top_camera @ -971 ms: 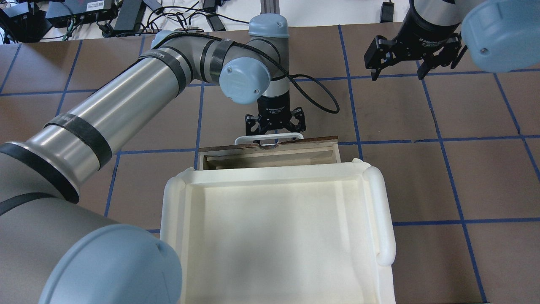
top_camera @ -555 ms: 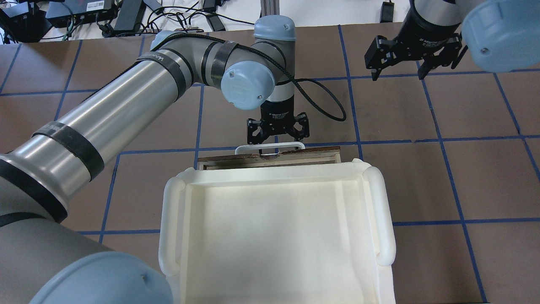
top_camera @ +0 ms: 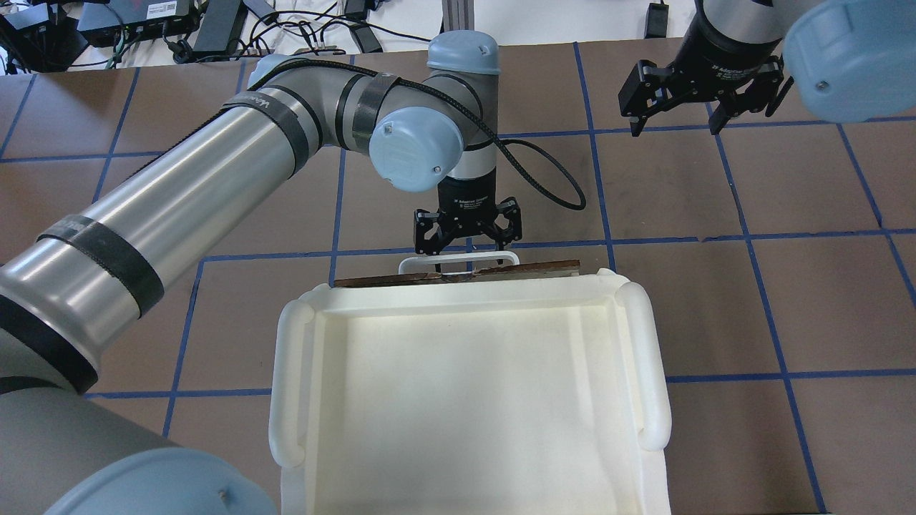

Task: Put scissors in drawer and close it
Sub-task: 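Push the drawer closed with the left gripper, away from the robot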

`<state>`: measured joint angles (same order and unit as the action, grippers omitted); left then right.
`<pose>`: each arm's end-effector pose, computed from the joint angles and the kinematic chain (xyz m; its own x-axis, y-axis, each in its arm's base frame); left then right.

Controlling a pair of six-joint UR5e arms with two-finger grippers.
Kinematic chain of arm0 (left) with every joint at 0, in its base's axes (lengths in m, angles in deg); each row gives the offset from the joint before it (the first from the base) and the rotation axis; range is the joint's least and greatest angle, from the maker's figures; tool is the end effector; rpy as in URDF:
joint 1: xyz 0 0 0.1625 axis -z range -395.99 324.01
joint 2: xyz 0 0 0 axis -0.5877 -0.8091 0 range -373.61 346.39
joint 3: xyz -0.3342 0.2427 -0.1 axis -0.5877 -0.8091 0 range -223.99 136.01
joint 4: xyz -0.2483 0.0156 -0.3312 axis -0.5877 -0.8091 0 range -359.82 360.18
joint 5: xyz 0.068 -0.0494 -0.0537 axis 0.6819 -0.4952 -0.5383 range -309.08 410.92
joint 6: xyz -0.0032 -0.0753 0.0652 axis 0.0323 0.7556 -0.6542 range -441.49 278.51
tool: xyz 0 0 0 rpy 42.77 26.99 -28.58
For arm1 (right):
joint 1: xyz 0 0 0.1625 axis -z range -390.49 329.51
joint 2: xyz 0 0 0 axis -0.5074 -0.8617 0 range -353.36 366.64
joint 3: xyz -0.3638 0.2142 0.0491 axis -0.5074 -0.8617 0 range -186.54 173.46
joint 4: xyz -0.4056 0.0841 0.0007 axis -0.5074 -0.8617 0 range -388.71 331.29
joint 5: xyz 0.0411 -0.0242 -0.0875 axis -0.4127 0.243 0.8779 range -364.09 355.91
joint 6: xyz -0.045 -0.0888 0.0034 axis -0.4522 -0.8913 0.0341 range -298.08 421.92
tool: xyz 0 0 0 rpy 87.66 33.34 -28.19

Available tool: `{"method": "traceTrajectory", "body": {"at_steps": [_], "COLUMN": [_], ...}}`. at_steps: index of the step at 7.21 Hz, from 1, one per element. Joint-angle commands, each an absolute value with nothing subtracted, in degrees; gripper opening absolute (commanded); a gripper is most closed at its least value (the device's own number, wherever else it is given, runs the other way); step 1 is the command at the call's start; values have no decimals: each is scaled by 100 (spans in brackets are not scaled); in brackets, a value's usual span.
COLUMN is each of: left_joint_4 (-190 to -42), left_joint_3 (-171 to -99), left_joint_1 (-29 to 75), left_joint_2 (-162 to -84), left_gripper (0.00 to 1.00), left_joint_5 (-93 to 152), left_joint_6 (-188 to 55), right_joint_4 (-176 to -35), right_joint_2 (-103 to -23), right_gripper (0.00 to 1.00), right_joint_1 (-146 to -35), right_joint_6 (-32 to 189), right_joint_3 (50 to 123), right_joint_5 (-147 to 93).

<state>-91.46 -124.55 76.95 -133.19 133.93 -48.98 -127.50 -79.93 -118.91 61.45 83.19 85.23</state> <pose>-0.3811 -0.5271 0.2683 -0.9802 -0.1686 -0.1039 -0.1955 0.9068 0.3734 0.1199 -0.5295 0.4758 -0.9998 0.0184 -0.0111 0.0194 0.9950 -0.0982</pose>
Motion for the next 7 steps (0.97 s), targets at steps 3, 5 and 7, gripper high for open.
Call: {"method": "traceTrajectory", "body": {"at_steps": [3,5,7], "left_joint_4": [-9377,-9430,-9580], "left_joint_3": [-12511,-12512,-12529], "left_joint_1": [7730,7748,7844], "left_joint_2": [-13288,-13218,-13095], "left_gripper": [100,100,100], "left_joint_5": [13248,13231,13248], "left_joint_6": [-4651,-4651,-4660], "right_joint_4": [-12750,-12750,-12750], "right_joint_2": [-7993,-7993,-7993], "right_gripper": [100,100,100], "right_joint_1": [-11891,-11891,-11891], "right_joint_6": [6139,6130,6130], "right_joint_3": [8320,8320,8320], "right_joint_5": [8530,8521,8521]}}
